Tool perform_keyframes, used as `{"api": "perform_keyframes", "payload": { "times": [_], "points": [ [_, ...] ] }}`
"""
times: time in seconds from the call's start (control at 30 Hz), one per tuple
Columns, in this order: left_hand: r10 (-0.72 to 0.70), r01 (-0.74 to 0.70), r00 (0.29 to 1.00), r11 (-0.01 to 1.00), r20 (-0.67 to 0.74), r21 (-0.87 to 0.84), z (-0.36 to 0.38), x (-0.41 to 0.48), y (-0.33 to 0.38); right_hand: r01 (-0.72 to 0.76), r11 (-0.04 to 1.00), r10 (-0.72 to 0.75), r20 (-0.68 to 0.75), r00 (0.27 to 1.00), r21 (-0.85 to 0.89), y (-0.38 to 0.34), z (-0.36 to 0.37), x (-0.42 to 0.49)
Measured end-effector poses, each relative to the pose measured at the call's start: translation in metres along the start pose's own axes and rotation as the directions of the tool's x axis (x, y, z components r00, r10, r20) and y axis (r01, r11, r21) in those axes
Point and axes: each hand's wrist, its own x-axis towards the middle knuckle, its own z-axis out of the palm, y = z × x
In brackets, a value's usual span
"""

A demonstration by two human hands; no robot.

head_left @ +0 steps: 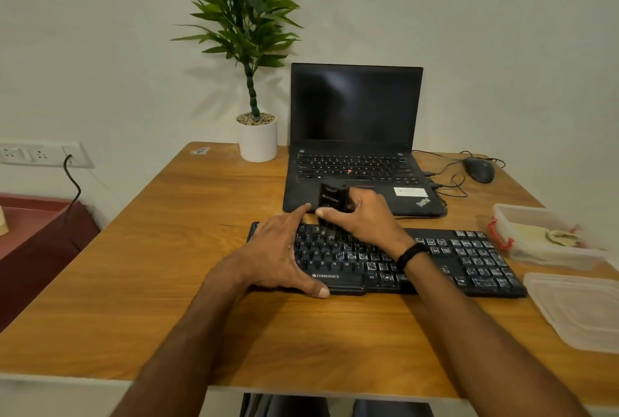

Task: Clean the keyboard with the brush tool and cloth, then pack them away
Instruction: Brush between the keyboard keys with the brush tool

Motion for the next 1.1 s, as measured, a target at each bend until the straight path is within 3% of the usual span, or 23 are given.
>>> {"api": "perform_keyframes", "payload": {
  "times": [0.07, 0.17, 0.2, 0.3, 0.33, 0.43, 0.47, 0.57, 0.6, 0.67, 0.73, 0.77, 0.83, 0.87, 0.97, 1.0, 1.03, 1.1],
  "points": [
    [-0.004, 0.004, 1.000, 1.000, -0.009, 0.001, -0.001, 0.001, -0.001, 0.005, 0.999, -0.009, -0.072, 0.997, -0.052, -0.003, -0.004, 0.001],
    [0.000, 0.000, 1.000, 1.000, -0.024, 0.007, 0.001, 0.003, -0.001, -0.066, 0.987, 0.039, 0.181, 0.983, 0.144, -0.005, -0.010, -0.006],
    [0.001, -0.001, 1.000, 1.000, -0.025, 0.008, 0.002, 0.003, -0.001, -0.055, 0.987, 0.024, 0.197, 0.980, 0.151, -0.004, -0.009, -0.009],
    [0.000, 0.000, 1.000, 1.000, -0.012, 0.006, 0.001, 0.003, -0.002, -0.002, 1.000, 0.002, -0.018, 1.000, -0.019, -0.011, -0.012, -0.012],
    [0.001, -0.001, 1.000, 1.000, -0.013, 0.004, 0.000, 0.004, -0.002, -0.008, 1.000, 0.008, 0.008, 1.000, 0.013, -0.009, -0.015, -0.011],
    [0.005, -0.006, 1.000, 1.000, -0.028, -0.005, 0.002, 0.003, -0.003, -0.117, 0.957, 0.022, 0.341, 0.940, 0.263, -0.006, -0.016, -0.020],
    [0.006, -0.006, 1.000, 1.000, -0.026, -0.004, 0.002, 0.003, -0.003, -0.086, 0.965, -0.002, 0.331, 0.944, 0.250, -0.007, -0.013, -0.023],
    [-0.001, 0.001, 1.000, 1.000, -0.003, 0.007, 0.000, 0.003, 0.000, -0.001, 1.000, 0.002, 0.019, 1.000, -0.020, -0.010, -0.015, -0.018],
    [-0.003, 0.003, 1.000, 1.000, -0.005, 0.010, -0.001, 0.004, 0.000, -0.010, 1.000, 0.009, -0.005, 1.000, -0.028, -0.007, -0.018, -0.015],
    [-0.007, 0.007, 1.000, 1.000, 0.000, 0.007, -0.003, 0.003, 0.001, -0.059, 0.983, 0.029, 0.168, 0.985, 0.173, -0.002, -0.020, -0.017],
    [-0.013, 0.013, 1.000, 1.000, 0.017, 0.001, -0.001, 0.002, 0.001, -0.107, 0.959, 0.023, 0.302, 0.953, 0.264, -0.003, -0.020, -0.029],
    [-0.012, 0.012, 1.000, 1.000, 0.023, 0.003, 0.000, 0.001, 0.001, -0.089, 0.964, 0.015, 0.281, 0.960, 0.249, -0.001, -0.018, -0.031],
    [0.000, 0.000, 1.000, 1.000, 0.015, 0.007, 0.000, 0.002, 0.001, -0.015, 0.998, 0.012, 0.044, 0.999, 0.063, -0.004, -0.020, -0.029],
    [0.006, -0.006, 1.000, 1.000, 0.007, 0.005, -0.002, 0.003, 0.001, -0.018, 0.999, 0.018, 0.008, 1.000, 0.040, -0.002, -0.022, -0.027],
    [0.004, -0.004, 1.000, 1.000, 0.018, 0.005, -0.003, 0.000, 0.002, -0.098, 0.957, 0.026, 0.256, 0.966, 0.273, -0.002, -0.023, -0.034],
    [0.003, -0.003, 1.000, 1.000, 0.021, 0.009, -0.002, -0.001, 0.002, -0.089, 0.956, 0.011, 0.270, 0.963, 0.279, -0.003, -0.020, -0.039],
    [0.003, -0.003, 1.000, 1.000, 0.019, 0.010, -0.001, -0.001, 0.002, -0.062, 0.964, 0.002, 0.225, 0.974, 0.259, -0.002, -0.019, -0.040],
    [0.005, -0.005, 1.000, 1.000, 0.005, 0.009, -0.001, 0.001, 0.002, 0.012, 0.999, -0.010, -0.035, 0.999, 0.049, -0.004, -0.022, -0.038]
  ]
}}
